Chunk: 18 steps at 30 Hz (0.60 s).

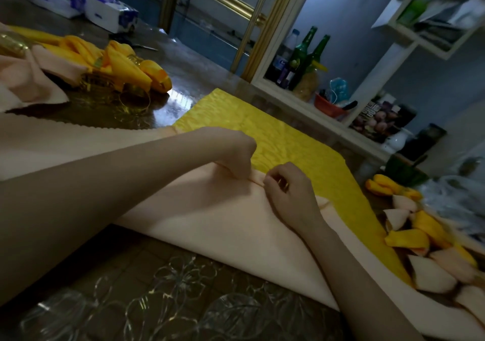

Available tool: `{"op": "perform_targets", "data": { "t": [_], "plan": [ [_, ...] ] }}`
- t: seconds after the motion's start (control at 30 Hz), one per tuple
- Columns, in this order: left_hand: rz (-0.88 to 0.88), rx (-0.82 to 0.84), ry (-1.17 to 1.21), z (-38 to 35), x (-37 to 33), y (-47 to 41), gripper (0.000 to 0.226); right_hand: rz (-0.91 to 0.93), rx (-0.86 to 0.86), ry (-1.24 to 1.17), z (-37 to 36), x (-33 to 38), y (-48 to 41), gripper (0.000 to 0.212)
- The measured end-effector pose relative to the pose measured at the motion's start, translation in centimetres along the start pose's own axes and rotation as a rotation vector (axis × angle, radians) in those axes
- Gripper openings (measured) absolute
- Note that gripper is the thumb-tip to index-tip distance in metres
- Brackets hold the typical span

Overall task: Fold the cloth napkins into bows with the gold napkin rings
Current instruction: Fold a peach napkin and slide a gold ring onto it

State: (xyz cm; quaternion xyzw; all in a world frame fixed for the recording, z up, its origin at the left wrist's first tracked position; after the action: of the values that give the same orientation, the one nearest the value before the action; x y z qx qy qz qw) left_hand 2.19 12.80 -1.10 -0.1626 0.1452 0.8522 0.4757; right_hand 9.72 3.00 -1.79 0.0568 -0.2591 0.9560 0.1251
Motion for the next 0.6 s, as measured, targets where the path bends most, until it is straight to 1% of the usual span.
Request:
{"op": "perform_targets", "data": {
  "t": [0.07, 0.17, 0.2, 0.3, 0.33, 0.4, 0.47, 0.5, 0.57, 0.6],
  "plan": [
    [0.052, 0.056, 0.081, -0.2, 0.5, -0.2, 0.023, -0.020, 0.000, -0.023, 0.1, 0.0, 0.0, 0.018],
    [0.080, 0.062, 0.160, -0.2, 1.1, -0.6, 0.028, -0.024, 0.015, 0.053, -0.2, -0.3, -0.1, 0.013],
    [0.086, 0.061, 0.163, -0.2, 1.2, -0.6, 0.030, -0.037, 0.039, 0.081, -0.4, -0.5, -0.1, 0.017],
    [0.096, 0.047, 0.129, 0.1, 1.5, -0.3, 0.034, -0.001, 0.068, 0.160, -1.0, -0.4, -0.2, 0.034],
    [0.088, 0.033, 0.092, 0.2, 1.6, -0.4, 0.035, 0.007, 0.062, 0.183, -0.9, -0.4, -0.1, 0.036],
    [0.047, -0.037, 0.017, 0.5, 1.4, -0.4, 0.035, -0.015, 0.042, 0.215, -0.7, -0.6, -0.1, 0.033],
    [-0.013, -0.092, -0.028, 0.5, 0.7, -0.4, 0.032, -0.052, 0.076, 0.171, -0.3, -0.9, -0.2, 0.024],
    [-0.030, -0.103, -0.046, 0.6, 0.4, -0.2, 0.030, -0.077, 0.102, 0.099, -0.1, -1.0, -0.2, 0.019],
    [-0.032, -0.104, -0.067, 0.7, -0.1, 0.1, 0.024, -0.108, 0.148, -0.038, 0.5, -1.0, -0.2, 0.015],
    [-0.025, -0.091, -0.071, 0.7, -0.2, 0.3, 0.020, -0.104, 0.157, -0.063, 0.9, -0.9, -0.2, 0.015]
  ]
}}
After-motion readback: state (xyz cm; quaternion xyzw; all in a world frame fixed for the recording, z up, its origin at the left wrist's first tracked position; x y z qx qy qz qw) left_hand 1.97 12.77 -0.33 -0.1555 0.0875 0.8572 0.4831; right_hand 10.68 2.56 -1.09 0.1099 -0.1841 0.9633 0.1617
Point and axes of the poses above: each hand's wrist, its own y-axis away from the middle knuckle, its own z-axis out of the back of the hand, x = y × z, the point moved 7 cm from there along -y, towards the middle knuckle, and after that the axes turned 10 degrees about y, right-handed, at the moved point
